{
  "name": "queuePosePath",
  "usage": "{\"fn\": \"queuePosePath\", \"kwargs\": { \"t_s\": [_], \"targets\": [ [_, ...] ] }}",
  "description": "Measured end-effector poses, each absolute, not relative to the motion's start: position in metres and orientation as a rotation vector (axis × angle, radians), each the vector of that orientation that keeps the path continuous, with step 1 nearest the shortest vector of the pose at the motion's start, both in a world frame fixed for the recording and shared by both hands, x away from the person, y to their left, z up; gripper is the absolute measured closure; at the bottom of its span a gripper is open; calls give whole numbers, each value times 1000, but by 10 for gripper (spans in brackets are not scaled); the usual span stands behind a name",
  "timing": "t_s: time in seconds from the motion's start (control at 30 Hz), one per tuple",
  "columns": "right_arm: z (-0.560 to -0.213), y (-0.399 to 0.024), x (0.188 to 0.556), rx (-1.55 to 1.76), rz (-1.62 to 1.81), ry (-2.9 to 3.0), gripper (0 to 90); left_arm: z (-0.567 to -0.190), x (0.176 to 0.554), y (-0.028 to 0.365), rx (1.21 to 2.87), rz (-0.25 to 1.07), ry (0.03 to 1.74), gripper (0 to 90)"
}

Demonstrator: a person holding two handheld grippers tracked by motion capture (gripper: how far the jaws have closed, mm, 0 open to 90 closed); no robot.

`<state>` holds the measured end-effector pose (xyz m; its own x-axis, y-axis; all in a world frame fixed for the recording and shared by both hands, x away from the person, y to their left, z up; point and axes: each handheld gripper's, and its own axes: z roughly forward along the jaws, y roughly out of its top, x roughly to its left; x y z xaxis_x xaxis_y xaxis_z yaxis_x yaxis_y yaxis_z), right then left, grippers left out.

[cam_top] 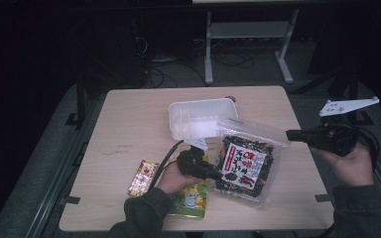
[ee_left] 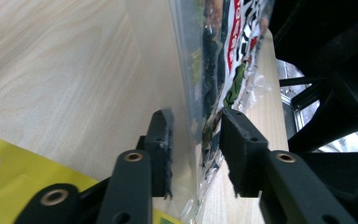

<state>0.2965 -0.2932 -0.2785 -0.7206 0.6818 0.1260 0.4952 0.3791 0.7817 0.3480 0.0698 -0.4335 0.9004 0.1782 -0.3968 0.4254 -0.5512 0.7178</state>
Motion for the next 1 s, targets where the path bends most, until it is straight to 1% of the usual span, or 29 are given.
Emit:
{"fn": "queuePosePath", "kwargs": {
  "t_s": [0.2,0.57,0.63,0.67,0.77,0.83,0.9,0.93,1.0],
  "targets": [
    [-278,-295,299,1052,1263,2428,898,-429,341,71,2165,-325,390,753],
    [-282,-302,304,1065,1299,2432,883,-424,332,69,2185,-240,331,765],
    [-287,-306,306,1091,1332,2419,852,-424,331,69,2186,-230,334,766],
    [-287,-306,306,1091,1332,2419,852,-424,331,69,2186,-230,334,766],
    [-296,-311,308,1114,1365,2400,779,-424,331,68,2195,-219,327,766],
    [-298,-312,308,1120,1370,2402,763,-424,330,68,2194,-217,326,766],
    [-307,-314,310,1143,1378,2398,663,-424,329,68,2194,-210,323,765],
    [-307,-314,310,1143,1378,2398,663,-424,329,68,2193,-209,323,765],
    [-311,-315,310,1153,1390,2401,630,-423,329,68,2193,-207,323,766]
  ]
}}
